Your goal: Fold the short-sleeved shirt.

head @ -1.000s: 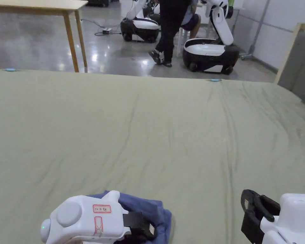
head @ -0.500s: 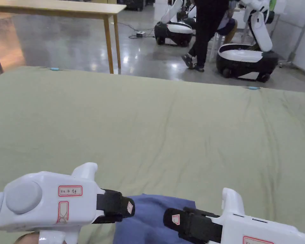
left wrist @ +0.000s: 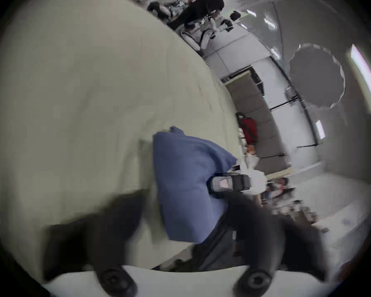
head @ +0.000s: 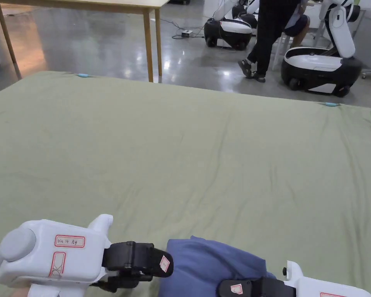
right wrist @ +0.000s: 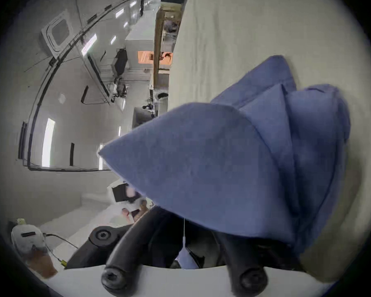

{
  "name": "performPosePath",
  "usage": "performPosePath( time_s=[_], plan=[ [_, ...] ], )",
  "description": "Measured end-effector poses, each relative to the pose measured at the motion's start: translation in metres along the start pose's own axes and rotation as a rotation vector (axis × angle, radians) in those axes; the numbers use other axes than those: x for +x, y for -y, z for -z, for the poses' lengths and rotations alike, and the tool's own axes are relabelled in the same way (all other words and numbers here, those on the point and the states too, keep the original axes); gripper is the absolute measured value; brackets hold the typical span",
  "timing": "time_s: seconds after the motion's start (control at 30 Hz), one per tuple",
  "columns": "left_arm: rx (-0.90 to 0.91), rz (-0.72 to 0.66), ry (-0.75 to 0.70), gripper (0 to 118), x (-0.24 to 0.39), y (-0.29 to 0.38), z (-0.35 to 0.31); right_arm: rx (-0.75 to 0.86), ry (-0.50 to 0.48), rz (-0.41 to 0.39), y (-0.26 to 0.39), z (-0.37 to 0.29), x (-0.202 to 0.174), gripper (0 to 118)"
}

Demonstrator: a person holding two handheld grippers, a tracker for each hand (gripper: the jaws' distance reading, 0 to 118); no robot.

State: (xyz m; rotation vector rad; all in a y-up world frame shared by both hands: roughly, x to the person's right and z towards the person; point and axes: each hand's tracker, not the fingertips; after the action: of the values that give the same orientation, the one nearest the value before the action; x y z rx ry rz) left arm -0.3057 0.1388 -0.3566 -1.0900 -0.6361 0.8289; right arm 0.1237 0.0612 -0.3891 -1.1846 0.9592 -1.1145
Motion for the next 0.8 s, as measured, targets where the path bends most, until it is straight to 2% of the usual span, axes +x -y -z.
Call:
performPosePath(
  time_s=[0.1,0.23,0.37,0.4,0.43,0.47,0.53,0.6,0.7,0.8],
  plan=[
    [-0.002,-0.027,0.077,117,-0.010,-0.004,0.021,0.024,-0.048,0.051,0.001,-0.005,0.009,2],
    [-0.089,-0.051,0.101,117,-0.018,-0.006,0.064,0.029,-0.063,0.066,0.001,-0.008,0.013,2],
    [-0.050,-0.014,0.100,114,-0.008,-0.009,0.073,0.029,-0.057,0.063,0.001,-0.008,0.012,2],
    [-0.043,-0.019,0.088,92,-0.008,-0.010,0.072,0.028,-0.055,0.063,0.001,-0.008,0.012,2],
    [-0.015,-0.026,-0.003,56,-0.008,-0.011,0.070,0.029,-0.053,0.062,0.001,-0.009,0.011,2],
    [-0.017,0.009,-0.098,38,-0.009,-0.011,0.071,0.033,-0.049,0.063,0.002,-0.009,0.011,2],
    [-0.041,-0.006,-0.016,38,-0.009,-0.009,0.070,0.036,-0.007,0.045,0.003,-0.010,0.009,2],
    [-0.039,0.021,-0.039,38,-0.002,-0.009,0.067,0.041,0.014,0.029,0.005,-0.012,0.002,2],
    [-0.037,0.027,-0.047,38,0.002,-0.010,0.059,0.076,0.099,-0.021,0.009,-0.018,-0.015,2],
    [-0.027,0.013,-0.031,38,-0.001,-0.013,0.041,0.145,0.216,-0.143,0.023,-0.025,-0.047,2]
  ],
)
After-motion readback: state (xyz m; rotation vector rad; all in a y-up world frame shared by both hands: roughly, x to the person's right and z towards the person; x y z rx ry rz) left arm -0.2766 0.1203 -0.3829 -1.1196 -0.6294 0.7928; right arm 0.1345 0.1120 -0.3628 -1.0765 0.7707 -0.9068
